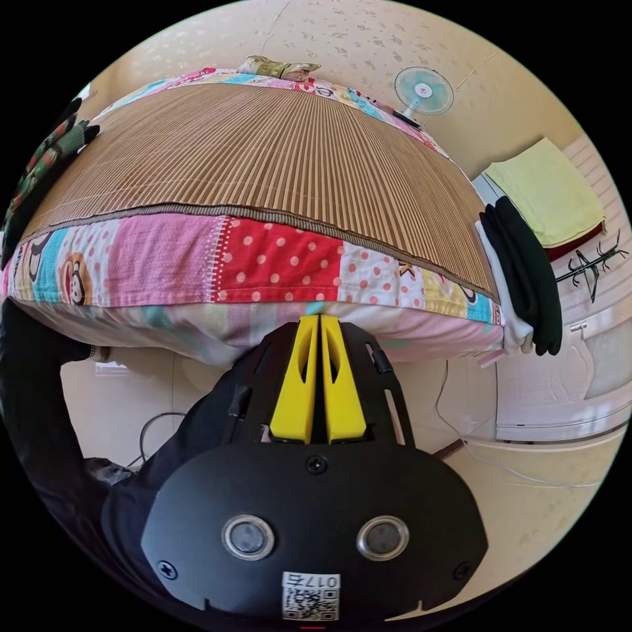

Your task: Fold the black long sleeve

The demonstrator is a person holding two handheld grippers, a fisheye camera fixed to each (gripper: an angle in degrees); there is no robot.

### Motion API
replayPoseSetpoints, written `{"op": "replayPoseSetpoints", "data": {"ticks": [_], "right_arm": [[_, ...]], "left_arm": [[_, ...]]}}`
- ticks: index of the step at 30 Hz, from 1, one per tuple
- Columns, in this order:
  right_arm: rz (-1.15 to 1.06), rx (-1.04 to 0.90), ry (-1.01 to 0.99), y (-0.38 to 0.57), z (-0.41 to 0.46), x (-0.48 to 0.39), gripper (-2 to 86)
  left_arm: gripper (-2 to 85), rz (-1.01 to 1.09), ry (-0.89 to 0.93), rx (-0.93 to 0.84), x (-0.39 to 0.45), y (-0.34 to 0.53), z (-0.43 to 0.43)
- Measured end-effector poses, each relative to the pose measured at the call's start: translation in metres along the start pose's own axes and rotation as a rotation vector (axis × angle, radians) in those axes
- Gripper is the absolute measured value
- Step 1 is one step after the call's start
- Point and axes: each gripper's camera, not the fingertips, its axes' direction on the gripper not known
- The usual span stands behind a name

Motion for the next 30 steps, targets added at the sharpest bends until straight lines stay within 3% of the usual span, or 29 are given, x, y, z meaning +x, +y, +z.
{"op": "replayPoseSetpoints", "data": {"ticks": [4, 10, 17, 30], "right_arm": [[-0.002, 0.001, 0.003, -0.006, -0.003, -0.01, 0.4], [-0.014, 0.008, 0.021, -0.014, -0.008, -0.026, 0.4], [-0.011, 0.018, 0.005, -0.021, -0.01, -0.034, 0.4], [-0.012, 0.032, -0.002, -0.033, -0.005, -0.043, 0.4]], "left_arm": [[-1.0, -0.246, 0.387, 0.163, -0.048, 0.005, -0.03], [-1.0, -0.368, 0.513, 0.115, -0.066, 0.0, -0.022], [-1.0, -0.473, 0.412, 0.054, -0.094, -0.003, -0.018], [-1.0, -0.615, 0.387, 0.136, -0.102, 0.023, -0.024]]}}
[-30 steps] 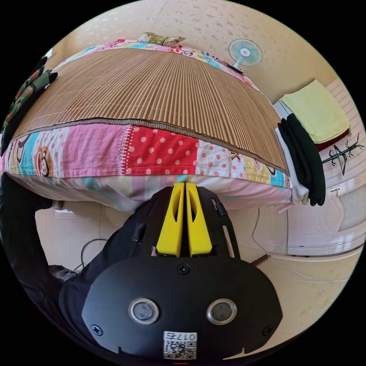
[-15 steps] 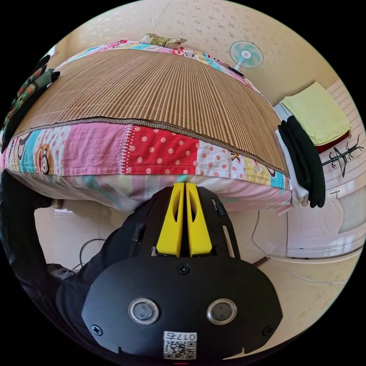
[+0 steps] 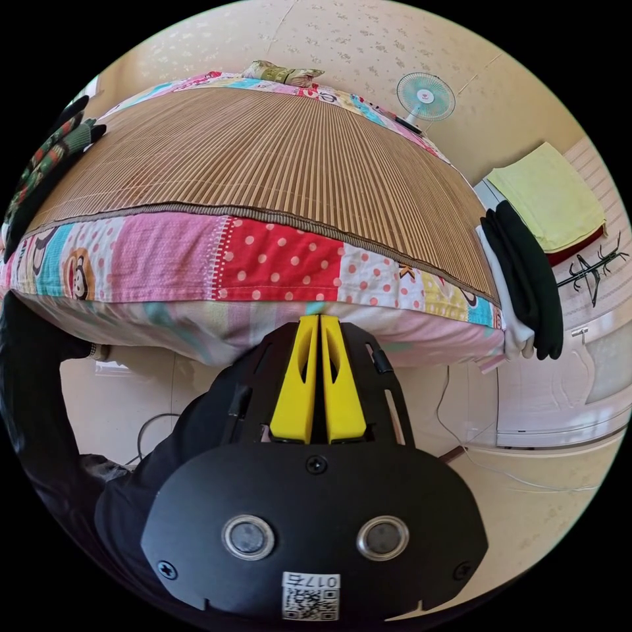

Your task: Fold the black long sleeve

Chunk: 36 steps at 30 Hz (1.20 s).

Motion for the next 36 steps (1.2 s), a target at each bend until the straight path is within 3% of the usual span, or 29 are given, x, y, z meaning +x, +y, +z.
{"op": "replayPoseSetpoints", "data": {"ticks": [12, 14, 17, 19, 22, 25, 29, 36], "right_arm": [[0.001, 0.007, -0.003, -0.006, 0.013, 0.004, 0.4], [0.001, 0.008, -0.002, -0.006, 0.016, 0.005, 0.4], [0.001, 0.009, 0.0, -0.007, 0.021, 0.008, 0.6], [0.0, 0.009, 0.001, -0.006, 0.024, 0.01, 0.6], [0.001, 0.007, 0.001, -0.005, 0.03, 0.014, 0.5], [0.003, 0.008, 0.001, -0.003, 0.036, 0.02, 0.5], [0.006, 0.006, -0.002, 0.001, 0.045, 0.03, 0.5], [0.063, 0.038, -0.068, 0.02, 0.059, 0.065, 0.6]], "left_arm": [[-1.0, 0.026, -0.109, 0.073, 0.028, 0.041, 0.048], [-0.9, 0.103, -0.216, 0.095, 0.046, 0.051, 0.059], [-0.7, 0.327, -0.633, 0.136, 0.101, 0.079, 0.092], [0.0, 0.574, -1.063, 0.187, 0.142, 0.116, 0.14], [3.3, 0.886, -1.407, 0.283, 0.149, 0.169, 0.204], [5.2, 1.127, -1.571, 0.243, 0.119, 0.204, 0.26], [6.4, 1.034, -1.756, 0.081, 0.077, 0.192, 0.309], [7.0, 0.91, -1.683, 0.044, 0.086, 0.18, 0.342]]}}
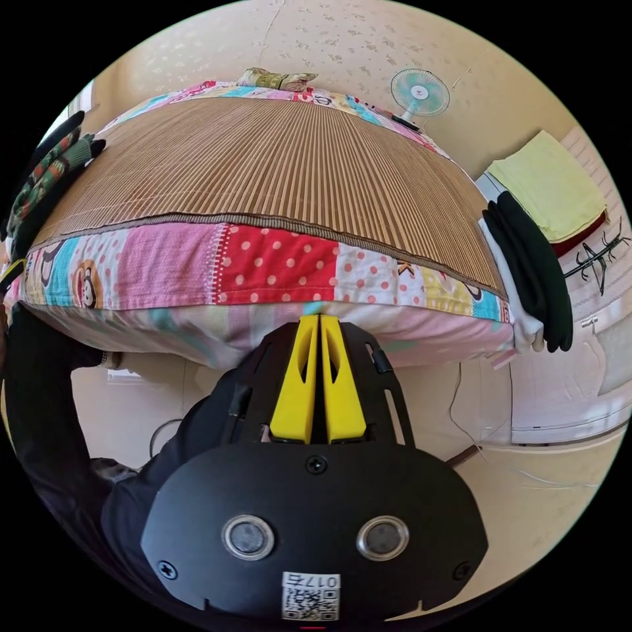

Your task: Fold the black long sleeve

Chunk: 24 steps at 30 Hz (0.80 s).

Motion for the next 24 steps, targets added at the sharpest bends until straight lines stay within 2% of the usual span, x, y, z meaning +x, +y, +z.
{"op": "replayPoseSetpoints", "data": {"ticks": [3, 7, 12, 17, 20, 22, 24], "right_arm": [[0.107, 0.063, -0.035, 0.015, -0.004, 0.031, 0.4], [0.263, 0.115, -0.142, 0.037, -0.003, 0.082, 0.3], [0.466, 0.115, -0.235, 0.053, 0.008, 0.188, 0.5], [0.562, 0.217, -0.161, 0.045, -0.01, 0.303, 1.2], [0.703, 0.23, -0.086, 0.046, -0.015, 0.38, 2.7], [0.78, 0.268, -0.037, 0.053, -0.018, 0.421, 5.0], [0.844, 0.287, -0.003, 0.06, -0.017, 0.468, 11.0]], "left_arm": [[7.0, -0.01, 0.029, -0.005, 0.006, -0.004, -0.006], [6.9, 0.011, -0.027, -0.004, 0.029, -0.009, -0.016], [6.9, 0.024, -0.04, -0.006, 0.04, -0.012, -0.025], [6.8, 0.041, -0.055, -0.004, 0.046, -0.014, -0.033], [6.9, 0.044, -0.061, -0.004, 0.047, -0.015, -0.037], [6.9, 0.044, -0.062, -0.004, 0.046, -0.015, -0.04], [6.8, 0.045, -0.062, -0.005, 0.044, -0.015, -0.042]]}}
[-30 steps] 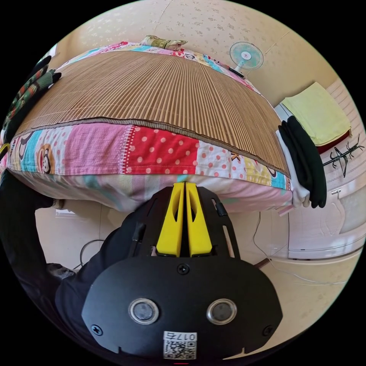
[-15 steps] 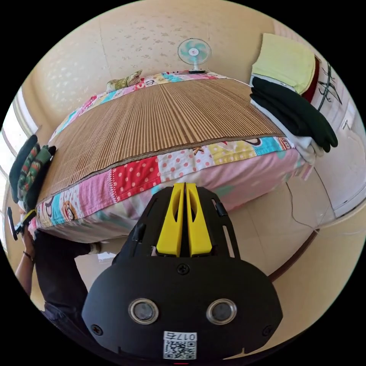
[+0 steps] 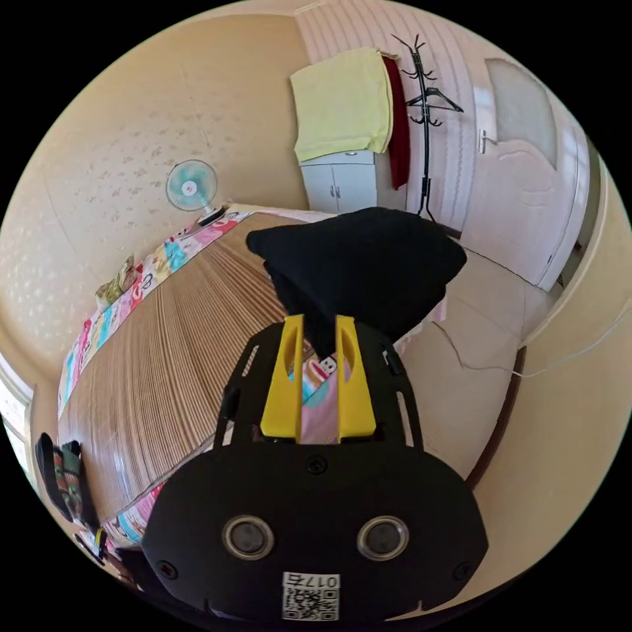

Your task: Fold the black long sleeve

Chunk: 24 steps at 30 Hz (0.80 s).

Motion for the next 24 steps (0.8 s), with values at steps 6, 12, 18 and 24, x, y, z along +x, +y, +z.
{"op": "replayPoseSetpoints", "data": {"ticks": [6, 12, 18, 24], "right_arm": [[0.076, -0.19, 0.059, -0.039, 0.052, 0.064, 11.4], [0.291, -0.149, -0.537, -0.044, 0.052, 0.145, 4.5], [0.169, -0.143, -1.038, -0.052, 0.05, 0.114, 3.1], [-0.128, -0.428, -1.359, 0.027, 0.068, -0.019, 1.8]], "left_arm": [[6.8, 0.005, -0.009, -0.003, -0.006, 0.001, -0.005], [6.9, 0.008, -0.014, -0.005, -0.014, 0.003, -0.009], [6.9, 0.024, -0.017, -0.007, -0.023, 0.006, -0.012], [6.8, 0.016, -0.017, -0.007, -0.032, 0.011, -0.015]]}}
